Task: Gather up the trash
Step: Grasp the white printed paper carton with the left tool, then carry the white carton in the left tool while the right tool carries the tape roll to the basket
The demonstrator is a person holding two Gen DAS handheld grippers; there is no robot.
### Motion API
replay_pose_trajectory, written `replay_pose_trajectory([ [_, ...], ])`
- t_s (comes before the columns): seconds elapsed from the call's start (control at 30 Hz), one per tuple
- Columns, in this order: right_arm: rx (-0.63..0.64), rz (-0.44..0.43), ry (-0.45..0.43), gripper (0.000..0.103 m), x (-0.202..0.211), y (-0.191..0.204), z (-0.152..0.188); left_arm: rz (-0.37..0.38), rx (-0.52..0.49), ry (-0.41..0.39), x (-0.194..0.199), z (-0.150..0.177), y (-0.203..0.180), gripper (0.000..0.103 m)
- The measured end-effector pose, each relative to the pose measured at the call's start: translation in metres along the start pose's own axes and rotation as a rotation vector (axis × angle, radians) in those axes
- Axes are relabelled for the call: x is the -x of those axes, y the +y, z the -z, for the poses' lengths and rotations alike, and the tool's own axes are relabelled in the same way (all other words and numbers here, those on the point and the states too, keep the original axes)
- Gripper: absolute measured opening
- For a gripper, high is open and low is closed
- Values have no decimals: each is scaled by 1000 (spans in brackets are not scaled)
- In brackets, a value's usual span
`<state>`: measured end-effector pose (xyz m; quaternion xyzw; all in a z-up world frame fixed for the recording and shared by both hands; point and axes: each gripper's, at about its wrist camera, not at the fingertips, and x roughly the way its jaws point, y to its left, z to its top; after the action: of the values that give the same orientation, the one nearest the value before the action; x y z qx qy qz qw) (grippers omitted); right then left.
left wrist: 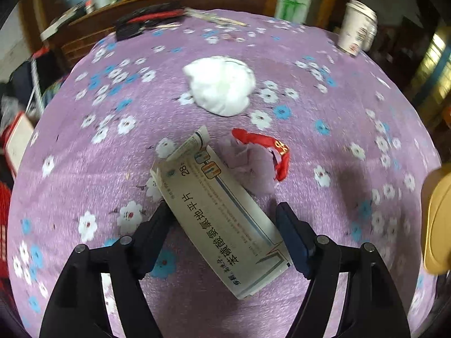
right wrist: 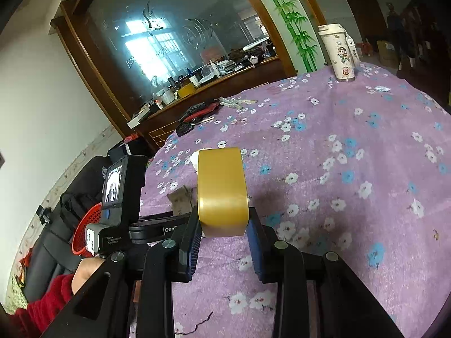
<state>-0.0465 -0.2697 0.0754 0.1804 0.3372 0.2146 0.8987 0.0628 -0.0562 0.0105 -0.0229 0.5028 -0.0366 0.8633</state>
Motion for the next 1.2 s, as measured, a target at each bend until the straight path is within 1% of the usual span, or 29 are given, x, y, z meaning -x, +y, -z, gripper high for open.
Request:
replay_pose_trajectory([
  [0.1,-9,-10,3,33,2,0,4,45,-55,-2,6,6,5,58],
  [0.13,-10,-17,3,33,3,2,6,59,-71,2,9,10,8,55],
  [0.3,-5,-30,4,33,4,10,15,87,-124,5,19,28,20,55],
  [0.47,-13,-35,16,33,-1,16,20,50,-138,-12,18,28,18,56],
  [0.57,-4,-21,13,33,1,20,24,35,-151,-45,20,33,16,53],
  [0.63,4,-10,8,33,3,24,27,55,-136,-53,23,37,20,52],
  [0.7,5,1,5,33,5,26,30,78,-119,-71,31,44,25,52],
  [0.87,11,8,10,33,2,37,39,78,-120,-152,61,64,33,52],
  [0.97,11,-4,23,33,-3,45,44,84,-127,-192,80,76,38,52],
  [1.2,45,-8,50,33,-11,70,55,108,-110,-235,106,94,55,52],
])
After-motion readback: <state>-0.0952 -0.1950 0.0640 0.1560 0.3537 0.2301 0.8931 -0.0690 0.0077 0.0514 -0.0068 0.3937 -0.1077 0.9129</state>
